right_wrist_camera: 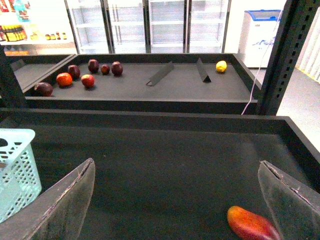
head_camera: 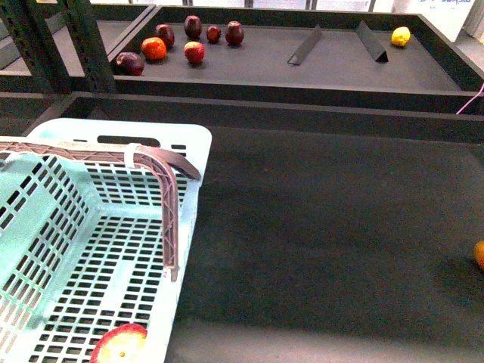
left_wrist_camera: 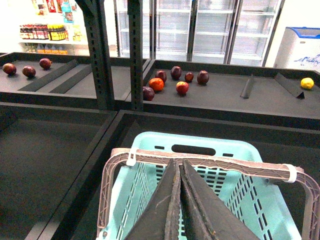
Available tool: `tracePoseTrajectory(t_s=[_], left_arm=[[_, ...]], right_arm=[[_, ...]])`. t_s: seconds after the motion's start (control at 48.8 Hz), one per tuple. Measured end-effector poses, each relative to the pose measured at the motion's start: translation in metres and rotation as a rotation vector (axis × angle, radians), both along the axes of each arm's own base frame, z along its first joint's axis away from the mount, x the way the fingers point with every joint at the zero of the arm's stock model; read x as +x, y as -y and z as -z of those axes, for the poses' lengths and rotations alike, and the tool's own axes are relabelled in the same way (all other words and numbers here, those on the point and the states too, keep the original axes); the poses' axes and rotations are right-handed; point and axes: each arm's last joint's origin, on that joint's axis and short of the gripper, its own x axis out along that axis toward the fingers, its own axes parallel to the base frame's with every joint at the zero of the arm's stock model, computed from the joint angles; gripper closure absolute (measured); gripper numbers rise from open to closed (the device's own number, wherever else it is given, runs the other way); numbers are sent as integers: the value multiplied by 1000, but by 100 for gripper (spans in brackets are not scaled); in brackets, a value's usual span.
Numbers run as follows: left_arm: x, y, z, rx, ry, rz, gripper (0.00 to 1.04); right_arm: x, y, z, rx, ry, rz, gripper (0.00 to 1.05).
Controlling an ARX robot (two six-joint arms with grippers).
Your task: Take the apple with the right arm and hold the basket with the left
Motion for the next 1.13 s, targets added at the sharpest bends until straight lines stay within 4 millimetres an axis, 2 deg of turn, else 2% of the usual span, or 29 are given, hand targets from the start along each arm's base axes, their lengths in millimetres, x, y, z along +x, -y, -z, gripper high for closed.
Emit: tracePoseTrajectory(t_s=[0.267, 0.697, 1.128], left_arm=[[-13, 0, 3, 0, -8, 0, 101], [-13, 0, 3, 0, -6, 0, 101], [-13, 0, 3, 0, -6, 0, 20]], right_arm=[[0, 0, 0, 0, 0, 0, 9], [0, 0, 0, 0, 0, 0, 9], [0, 0, 0, 0, 0, 0, 9]])
